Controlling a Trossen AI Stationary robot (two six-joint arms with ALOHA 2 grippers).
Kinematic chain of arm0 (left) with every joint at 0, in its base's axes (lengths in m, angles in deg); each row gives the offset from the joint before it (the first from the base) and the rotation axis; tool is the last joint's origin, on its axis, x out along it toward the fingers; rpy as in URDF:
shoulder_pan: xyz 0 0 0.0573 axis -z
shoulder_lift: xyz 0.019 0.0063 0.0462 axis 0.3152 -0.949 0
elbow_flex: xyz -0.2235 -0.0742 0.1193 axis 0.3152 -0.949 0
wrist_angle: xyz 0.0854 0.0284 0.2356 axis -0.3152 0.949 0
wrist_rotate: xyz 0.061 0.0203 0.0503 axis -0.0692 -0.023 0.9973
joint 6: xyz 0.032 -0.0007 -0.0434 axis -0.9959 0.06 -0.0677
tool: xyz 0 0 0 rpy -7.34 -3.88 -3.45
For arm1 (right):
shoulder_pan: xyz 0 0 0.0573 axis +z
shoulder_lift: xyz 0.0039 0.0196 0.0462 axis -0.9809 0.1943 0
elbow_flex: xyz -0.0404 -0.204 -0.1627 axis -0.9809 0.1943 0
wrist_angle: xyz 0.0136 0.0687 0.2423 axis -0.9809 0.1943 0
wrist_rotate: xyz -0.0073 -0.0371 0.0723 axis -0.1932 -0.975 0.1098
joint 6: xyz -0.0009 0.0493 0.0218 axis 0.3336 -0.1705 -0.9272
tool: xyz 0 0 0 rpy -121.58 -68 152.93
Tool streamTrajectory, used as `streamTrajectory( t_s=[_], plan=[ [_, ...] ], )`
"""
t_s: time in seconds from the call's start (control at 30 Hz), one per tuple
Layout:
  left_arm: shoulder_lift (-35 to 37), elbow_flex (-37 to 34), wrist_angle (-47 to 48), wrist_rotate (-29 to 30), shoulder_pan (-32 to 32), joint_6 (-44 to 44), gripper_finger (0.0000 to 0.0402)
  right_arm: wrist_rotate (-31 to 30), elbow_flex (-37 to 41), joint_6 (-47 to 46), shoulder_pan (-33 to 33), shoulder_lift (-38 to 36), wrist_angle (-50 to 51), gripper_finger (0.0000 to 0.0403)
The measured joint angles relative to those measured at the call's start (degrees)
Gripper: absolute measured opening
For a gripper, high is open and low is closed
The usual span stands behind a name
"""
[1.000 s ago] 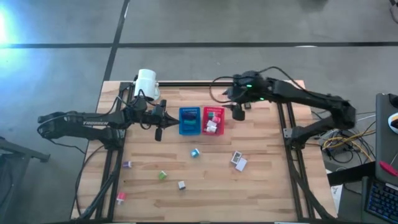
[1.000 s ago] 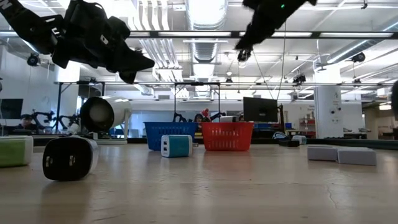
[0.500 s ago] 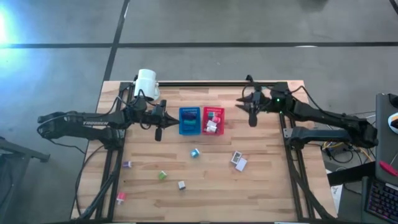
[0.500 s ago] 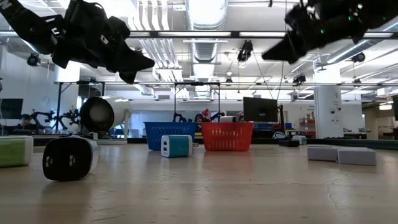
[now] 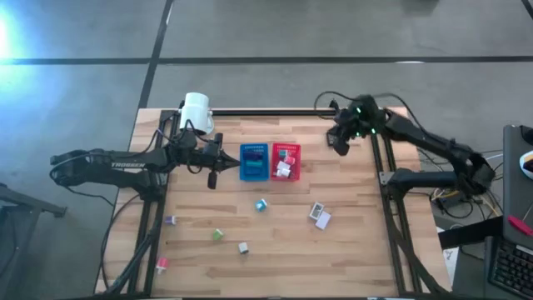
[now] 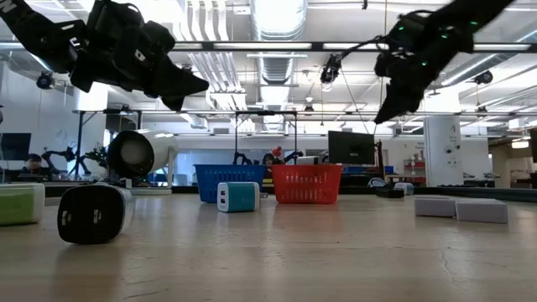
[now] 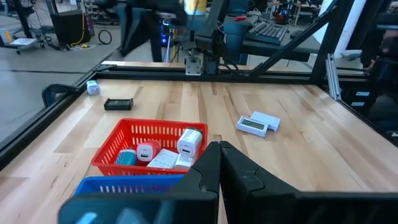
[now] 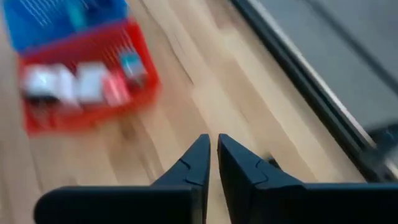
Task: Pick & Place Office items
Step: Put the black digital clock into the blue bin
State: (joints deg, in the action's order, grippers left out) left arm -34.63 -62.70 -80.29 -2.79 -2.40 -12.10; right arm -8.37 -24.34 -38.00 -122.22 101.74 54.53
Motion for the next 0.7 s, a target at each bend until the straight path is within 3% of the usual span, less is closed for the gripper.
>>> streamTrajectory(
  t_s=[0.13,0.3,0.5,0.7],
  plan=[
    [-0.01,0.0,0.09,-0.01,0.0,0.0,0.0007,-7.14,-11.42,10.87,-0.16,10.32,17.83,0.0056],
    [-0.01,0.0,1.59,-0.01,0.0,0.0,0.0007,-17.06,-21.55,19.08,-0.88,23.44,28.04,0.0112],
    [-0.01,-0.02,4.04,-0.02,0.02,-0.91,0.0007,-16.53,-30.28,24.84,-3.3,36.08,34.65,0.0205],
    [-0.01,-0.02,6.55,-0.01,0.04,-2.57,0.0007,-11.02,-35.05,27.37,-4.02,45.32,35.87,0.0297]
  ],
)
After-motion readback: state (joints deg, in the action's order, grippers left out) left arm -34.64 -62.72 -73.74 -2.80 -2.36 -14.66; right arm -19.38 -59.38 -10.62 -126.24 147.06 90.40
